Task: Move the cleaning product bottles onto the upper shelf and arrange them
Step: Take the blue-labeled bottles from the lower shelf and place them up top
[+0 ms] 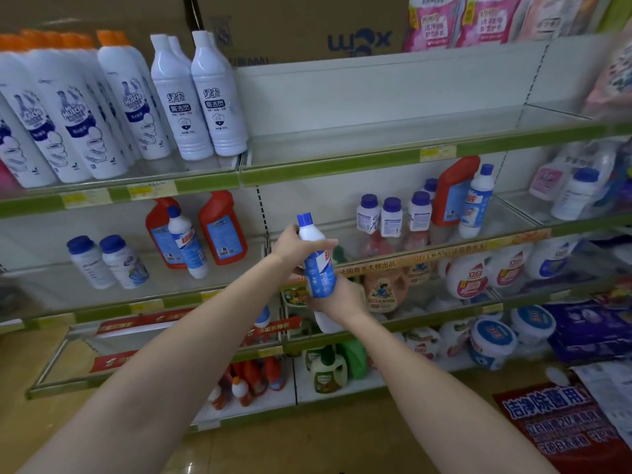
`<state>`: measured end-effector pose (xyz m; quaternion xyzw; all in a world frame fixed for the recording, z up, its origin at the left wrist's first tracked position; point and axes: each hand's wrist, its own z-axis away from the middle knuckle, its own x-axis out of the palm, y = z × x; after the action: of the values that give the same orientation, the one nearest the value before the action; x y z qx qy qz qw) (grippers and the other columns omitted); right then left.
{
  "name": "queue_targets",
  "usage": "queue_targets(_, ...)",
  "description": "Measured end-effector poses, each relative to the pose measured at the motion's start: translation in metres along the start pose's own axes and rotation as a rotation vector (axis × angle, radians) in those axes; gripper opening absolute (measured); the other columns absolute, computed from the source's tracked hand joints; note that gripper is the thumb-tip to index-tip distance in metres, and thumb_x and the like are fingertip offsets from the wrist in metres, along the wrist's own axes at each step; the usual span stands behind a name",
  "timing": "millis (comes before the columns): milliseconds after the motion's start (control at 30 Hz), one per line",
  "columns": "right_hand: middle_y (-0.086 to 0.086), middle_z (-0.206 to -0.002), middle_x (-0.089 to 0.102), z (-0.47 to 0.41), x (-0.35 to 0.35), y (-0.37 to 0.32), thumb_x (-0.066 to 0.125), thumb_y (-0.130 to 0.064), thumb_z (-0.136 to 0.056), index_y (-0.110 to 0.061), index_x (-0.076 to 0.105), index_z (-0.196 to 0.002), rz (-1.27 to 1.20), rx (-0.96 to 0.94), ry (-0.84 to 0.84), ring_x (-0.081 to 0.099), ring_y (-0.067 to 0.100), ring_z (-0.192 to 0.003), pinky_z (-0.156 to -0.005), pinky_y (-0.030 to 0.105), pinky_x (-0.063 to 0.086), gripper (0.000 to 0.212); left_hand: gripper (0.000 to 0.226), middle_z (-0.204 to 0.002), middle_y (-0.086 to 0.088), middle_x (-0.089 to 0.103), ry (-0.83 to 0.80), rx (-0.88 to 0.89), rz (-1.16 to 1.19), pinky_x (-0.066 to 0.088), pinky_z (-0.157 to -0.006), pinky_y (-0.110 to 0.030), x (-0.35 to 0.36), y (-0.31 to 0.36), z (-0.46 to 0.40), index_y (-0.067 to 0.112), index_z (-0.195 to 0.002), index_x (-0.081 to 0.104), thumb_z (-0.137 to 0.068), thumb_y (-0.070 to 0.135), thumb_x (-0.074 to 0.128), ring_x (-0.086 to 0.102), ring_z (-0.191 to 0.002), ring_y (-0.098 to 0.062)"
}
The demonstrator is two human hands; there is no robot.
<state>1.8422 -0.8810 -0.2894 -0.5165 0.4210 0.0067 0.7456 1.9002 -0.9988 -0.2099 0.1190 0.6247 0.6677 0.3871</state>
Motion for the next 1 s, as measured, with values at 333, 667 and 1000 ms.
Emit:
queue_targets(333, 0.007, -0.100, 0.070, 0.000, -0.014, -0.007, 0.079, -0.019, -0.068, -0.015, 0.064, -0.108, -0.570, 0.030, -0.251, 0.067, 0.017, -0.088, -0.070, 0.021, 0.051, 0.042, 0.054, -0.107, -0.010, 0.072, -0.216, -0.026, 0.267, 0.058, -0.070, -0.030, -0.017, -0.003, 0.001, 0.007, -0.133, 0.054, -0.088, 0.026, 0.076, 0.073, -0.087, -0.020)
queue_targets(667, -0.002, -0.104, 0.068, -0.015, 0.000, -0.006, 0.087, -0.021, -0.075, -0.023, 0.062, -0.112, -0.321, 0.021, -0.153, 0.063, 0.016, -0.098, -0.077, 0.028, 0.048, 0.045, 0.057, -0.101, -0.005, 0.071, 0.073, 0.055, 0.074, 0.060, -0.083, -0.041, 0.003, 0.009, -0.002, 0.017, -0.114, 0.056, -0.070, 0.027, 0.090, 0.071, -0.090, -0.023)
queue_targets(1000, 0.007, -0.096, 0.068, -0.014, -0.009, -0.006, 0.076, -0.005, -0.075, -0.013, 0.065, -0.099, -0.561, 0.026, -0.181, 0.066, 0.023, -0.094, -0.076, 0.028, 0.050, 0.028, 0.046, -0.103, -0.010, 0.074, -0.047, 0.058, 0.107, 0.061, -0.083, -0.040, -0.014, 0.010, -0.003, 0.016, -0.119, 0.060, -0.081, 0.031, 0.081, 0.073, -0.094, -0.028)
